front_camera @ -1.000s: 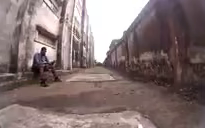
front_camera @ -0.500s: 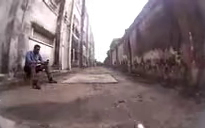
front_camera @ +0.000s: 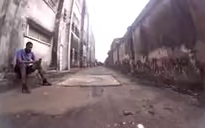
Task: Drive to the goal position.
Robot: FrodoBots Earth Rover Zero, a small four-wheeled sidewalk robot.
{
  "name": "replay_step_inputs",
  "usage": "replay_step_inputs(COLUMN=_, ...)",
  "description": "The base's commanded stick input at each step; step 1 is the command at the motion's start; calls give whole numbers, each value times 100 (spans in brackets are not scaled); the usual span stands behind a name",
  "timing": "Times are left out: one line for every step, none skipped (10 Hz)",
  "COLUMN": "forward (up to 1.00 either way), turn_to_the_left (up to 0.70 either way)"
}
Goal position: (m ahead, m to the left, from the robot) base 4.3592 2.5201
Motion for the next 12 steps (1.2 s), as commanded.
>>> replay_step_inputs(forward=85, turn_to_the_left=0)
replay_step_inputs(forward=85, turn_to_the_left=0)
replay_step_inputs(forward=85, turn_to_the_left=0)
replay_step_inputs(forward=85, turn_to_the_left=0)
replay_step_inputs(forward=85, turn_to_the_left=0)
replay_step_inputs(forward=85, turn_to_the_left=0)
replay_step_inputs(forward=85, turn_to_the_left=0)
replay_step_inputs(forward=85, turn_to_the_left=0)
replay_step_inputs(forward=85, turn_to_the_left=0)
replay_step_inputs(forward=85, turn_to_the_left=0)
replay_step_inputs(forward=85, turn_to_the_left=0)
replay_step_inputs(forward=85, turn_to_the_left=0)
